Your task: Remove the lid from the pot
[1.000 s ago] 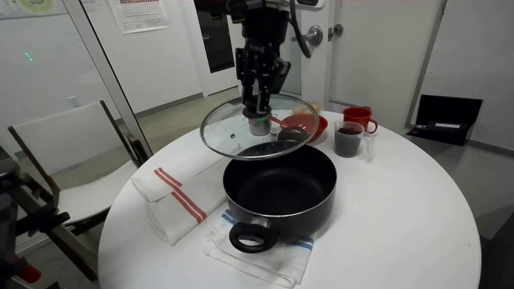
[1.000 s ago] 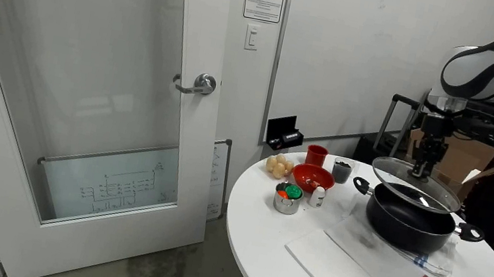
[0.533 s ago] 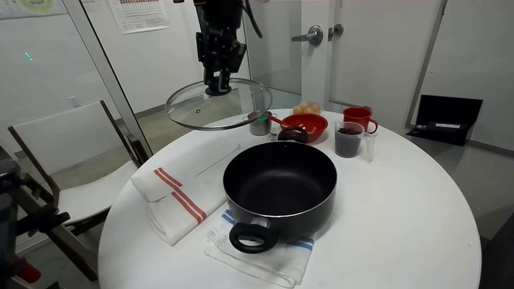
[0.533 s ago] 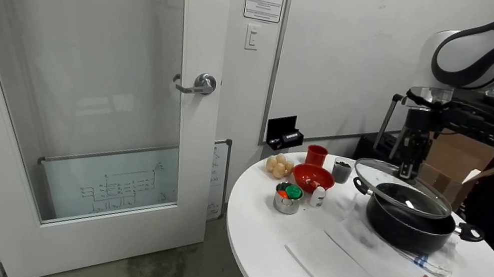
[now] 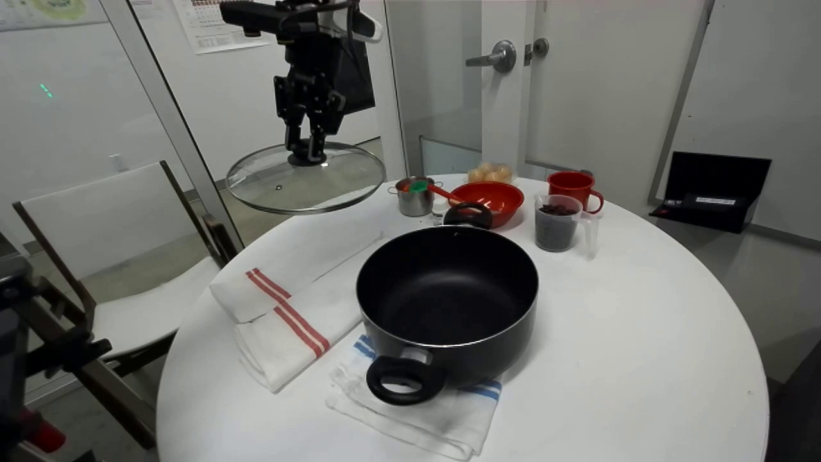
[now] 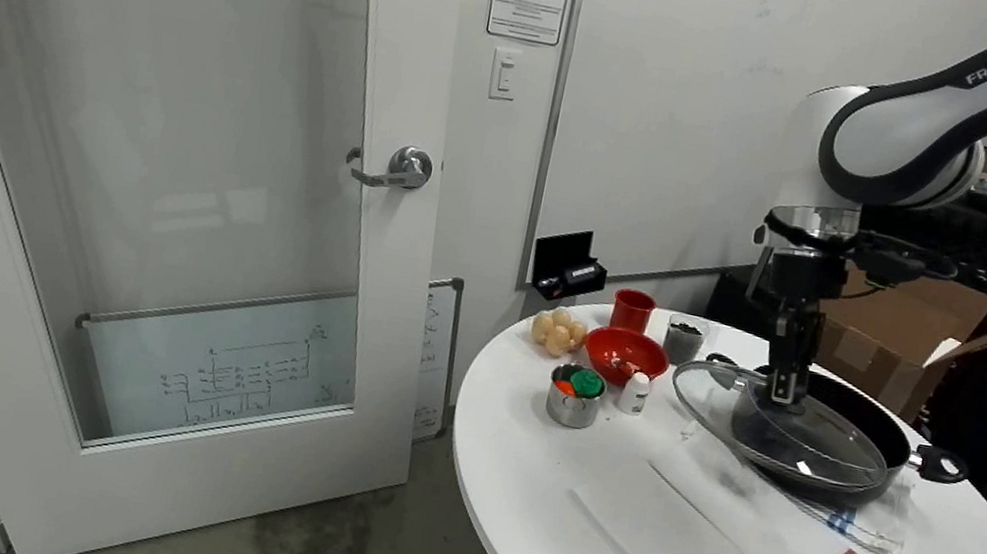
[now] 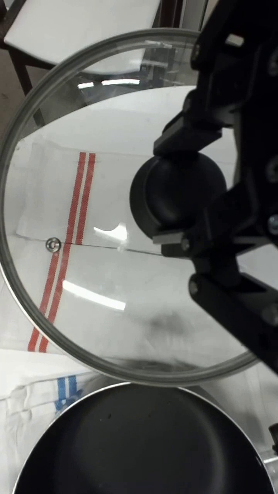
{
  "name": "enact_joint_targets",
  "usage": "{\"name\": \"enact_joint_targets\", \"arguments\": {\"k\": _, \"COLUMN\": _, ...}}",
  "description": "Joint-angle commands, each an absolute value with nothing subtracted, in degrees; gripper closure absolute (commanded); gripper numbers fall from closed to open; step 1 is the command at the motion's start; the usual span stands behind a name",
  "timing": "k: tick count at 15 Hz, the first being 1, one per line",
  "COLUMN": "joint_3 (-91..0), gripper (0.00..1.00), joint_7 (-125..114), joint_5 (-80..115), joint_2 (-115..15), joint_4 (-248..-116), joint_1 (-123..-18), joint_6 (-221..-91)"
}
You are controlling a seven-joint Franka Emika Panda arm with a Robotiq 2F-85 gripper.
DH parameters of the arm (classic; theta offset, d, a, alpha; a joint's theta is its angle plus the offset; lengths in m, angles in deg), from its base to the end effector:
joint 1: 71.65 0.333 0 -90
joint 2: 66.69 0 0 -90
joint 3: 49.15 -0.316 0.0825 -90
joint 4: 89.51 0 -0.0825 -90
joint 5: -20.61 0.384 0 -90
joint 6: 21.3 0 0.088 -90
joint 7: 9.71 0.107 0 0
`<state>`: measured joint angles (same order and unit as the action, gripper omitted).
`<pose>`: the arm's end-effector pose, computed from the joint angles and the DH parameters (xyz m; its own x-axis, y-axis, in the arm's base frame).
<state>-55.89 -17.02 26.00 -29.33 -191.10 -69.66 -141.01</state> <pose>0.6131 0.0955 0.1716 0.9240 0.2230 -0.3107 0.1755 -0.9690 -0.1736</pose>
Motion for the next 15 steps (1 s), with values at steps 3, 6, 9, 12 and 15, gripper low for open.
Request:
{"name": "enact_joint_targets", "arguments": {"k": 3, "joint_3": -55.14, "gripper": 0.75, "joint_7": -15.80, "joint_5": 25.90, "joint_2": -20.38, "joint_4": -182.18, "joint_1": -68.72, "joint_6": -140.11}}
{"name": "enact_joint_targets", "arguments": {"k": 6, "joint_3": -55.03, "gripper": 0.75, "joint_7": -15.03, "joint_5": 25.87, "joint_2": -15.61, "joint_4": -178.02, "joint_1": -68.44, "joint_6": -140.68}}
{"name": "enact_joint_targets", "arguments": {"k": 9, "joint_3": -55.16, "gripper": 0.75, "joint_7": -14.58, "joint_5": 25.76, "joint_2": -11.30, "joint_4": -174.07, "joint_1": -68.02, "joint_6": -140.45}}
{"name": "enact_joint_targets", "arguments": {"k": 12, "joint_3": -55.03, "gripper": 0.75, "joint_7": -13.69, "joint_5": 25.71, "joint_2": -7.71, "joint_4": -170.39, "joint_1": -67.52, "joint_6": -140.53}}
{"name": "enact_joint_targets", "arguments": {"k": 15, "joint_3": -54.01, "gripper": 0.75, "joint_7": -11.48, "joint_5": 24.94, "joint_2": -4.66, "joint_4": -167.60, "joint_1": -66.39, "joint_6": -142.87}}
